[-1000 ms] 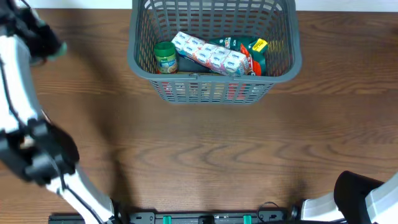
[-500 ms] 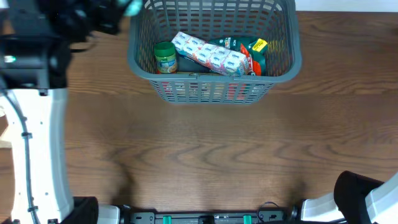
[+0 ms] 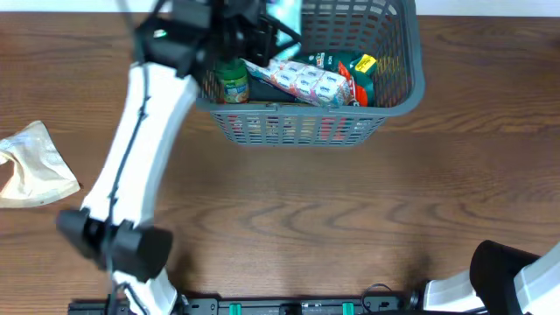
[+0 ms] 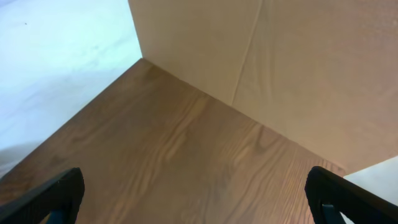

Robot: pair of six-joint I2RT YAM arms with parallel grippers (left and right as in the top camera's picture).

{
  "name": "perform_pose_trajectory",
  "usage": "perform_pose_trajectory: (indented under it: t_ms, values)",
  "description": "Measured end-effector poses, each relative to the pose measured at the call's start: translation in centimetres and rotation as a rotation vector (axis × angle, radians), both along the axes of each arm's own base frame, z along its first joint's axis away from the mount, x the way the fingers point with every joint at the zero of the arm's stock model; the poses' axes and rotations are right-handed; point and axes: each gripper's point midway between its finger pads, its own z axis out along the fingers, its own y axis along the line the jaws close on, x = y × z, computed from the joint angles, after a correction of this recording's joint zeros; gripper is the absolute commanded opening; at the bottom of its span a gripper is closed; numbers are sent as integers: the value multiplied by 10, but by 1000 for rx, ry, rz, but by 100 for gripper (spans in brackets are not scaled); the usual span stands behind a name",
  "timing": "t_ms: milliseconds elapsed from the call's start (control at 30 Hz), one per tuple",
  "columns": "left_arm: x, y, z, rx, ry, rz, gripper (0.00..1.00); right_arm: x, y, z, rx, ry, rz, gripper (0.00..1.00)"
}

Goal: Pack container
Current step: 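Lift the wrapper and carry it right over the basket, then drop the wrapper into the basket and withdraw the left gripper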

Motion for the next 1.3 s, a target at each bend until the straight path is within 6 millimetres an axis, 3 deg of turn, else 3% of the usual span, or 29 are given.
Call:
perform_pose_trajectory:
  t_ms: [200,433,533,567,667,1067,1167,1300]
  values:
    - [18,-10,-58,76,94,16,6,0,0,0,0,0,0,99]
    - [23,-6,-99,138,181,37,8,0,0,0,0,0,0,99]
    - [23,-6,-104,145,193,36,72,0,0,0,0,0,0,99]
    - [23,-6,-104,145,193,35,85,0,0,0,0,0,0,99]
    - [23,-6,-104,144,193,37,96,0,0,0,0,0,0,99]
    - [22,-4,-98,139,183,41,99,0,0,0,0,0,0,99]
    - [23,6,-80,136,154,82,99,0,0,0,0,1,0,99]
    - [22,39,-22,120,41,199,100,0,0,0,0,0,0,99]
